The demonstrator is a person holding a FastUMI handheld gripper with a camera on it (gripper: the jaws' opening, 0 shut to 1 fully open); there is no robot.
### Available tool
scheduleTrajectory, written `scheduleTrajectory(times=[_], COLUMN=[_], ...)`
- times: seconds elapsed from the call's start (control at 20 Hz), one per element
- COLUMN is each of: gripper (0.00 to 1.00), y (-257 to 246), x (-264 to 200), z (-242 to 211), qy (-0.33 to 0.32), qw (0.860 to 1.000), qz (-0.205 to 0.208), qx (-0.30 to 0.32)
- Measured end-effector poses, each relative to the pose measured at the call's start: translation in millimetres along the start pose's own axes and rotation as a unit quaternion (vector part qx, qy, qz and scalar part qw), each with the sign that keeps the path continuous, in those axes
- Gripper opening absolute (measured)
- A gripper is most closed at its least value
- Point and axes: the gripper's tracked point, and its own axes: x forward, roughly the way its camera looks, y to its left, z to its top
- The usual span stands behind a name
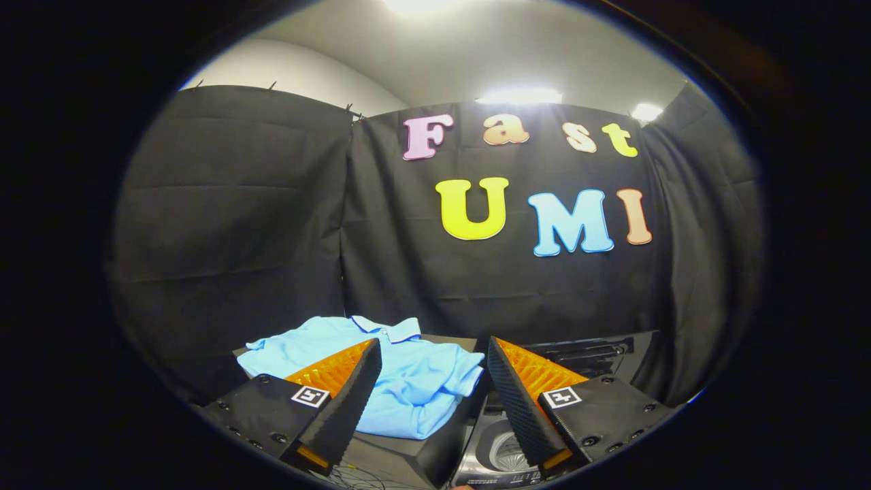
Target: Put the clothes into the washing machine and then close the washing machine lid.
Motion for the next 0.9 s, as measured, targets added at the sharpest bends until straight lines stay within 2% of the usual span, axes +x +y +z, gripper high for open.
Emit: scheduleTrajectory(times=[0.35,0.9], gripper=[0.98,0.98], y=[43,95], x=[29,75], z=[-6,-20], qy=[0.02,0.076], qw=[0.999,0.995], qz=[0.038,0.069], qx=[0.002,-0.021])
